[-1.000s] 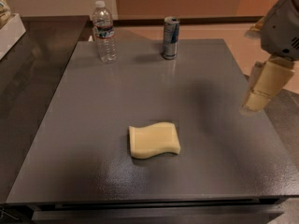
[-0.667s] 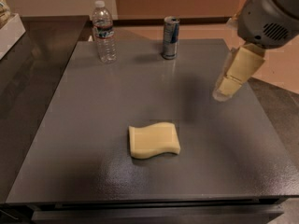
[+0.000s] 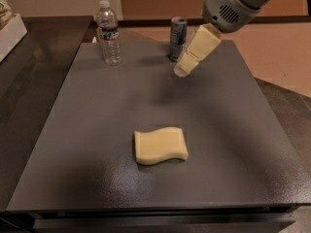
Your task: Move water bottle near sponge
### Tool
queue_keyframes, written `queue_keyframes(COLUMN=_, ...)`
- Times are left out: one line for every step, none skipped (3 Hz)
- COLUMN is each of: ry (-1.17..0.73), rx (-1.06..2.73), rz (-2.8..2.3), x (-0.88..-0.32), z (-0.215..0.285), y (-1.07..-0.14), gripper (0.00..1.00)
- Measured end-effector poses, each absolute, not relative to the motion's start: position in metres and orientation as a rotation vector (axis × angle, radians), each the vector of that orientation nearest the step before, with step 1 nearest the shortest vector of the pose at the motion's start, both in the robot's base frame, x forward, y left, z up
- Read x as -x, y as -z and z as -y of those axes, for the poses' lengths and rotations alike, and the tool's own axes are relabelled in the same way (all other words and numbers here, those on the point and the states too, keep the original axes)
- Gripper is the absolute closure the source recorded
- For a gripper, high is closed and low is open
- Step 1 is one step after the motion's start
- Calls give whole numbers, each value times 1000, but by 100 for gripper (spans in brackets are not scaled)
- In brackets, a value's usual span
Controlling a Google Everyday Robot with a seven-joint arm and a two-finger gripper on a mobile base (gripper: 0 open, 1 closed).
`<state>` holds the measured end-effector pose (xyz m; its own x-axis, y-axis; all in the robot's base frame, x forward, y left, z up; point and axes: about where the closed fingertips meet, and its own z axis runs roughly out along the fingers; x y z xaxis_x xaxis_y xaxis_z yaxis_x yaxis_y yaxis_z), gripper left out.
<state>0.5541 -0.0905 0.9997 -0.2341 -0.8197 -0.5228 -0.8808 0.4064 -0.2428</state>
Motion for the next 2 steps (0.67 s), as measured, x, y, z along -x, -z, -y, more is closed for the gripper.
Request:
queue_keyframes(ry=-184, rx=1398, rz=-2056, x=-586, z=57, y=-1000, gripper=0)
queue_keyframes(ry=-223, rx=1350, rz=-2030, x=-615, z=20, y=-997, gripper=0)
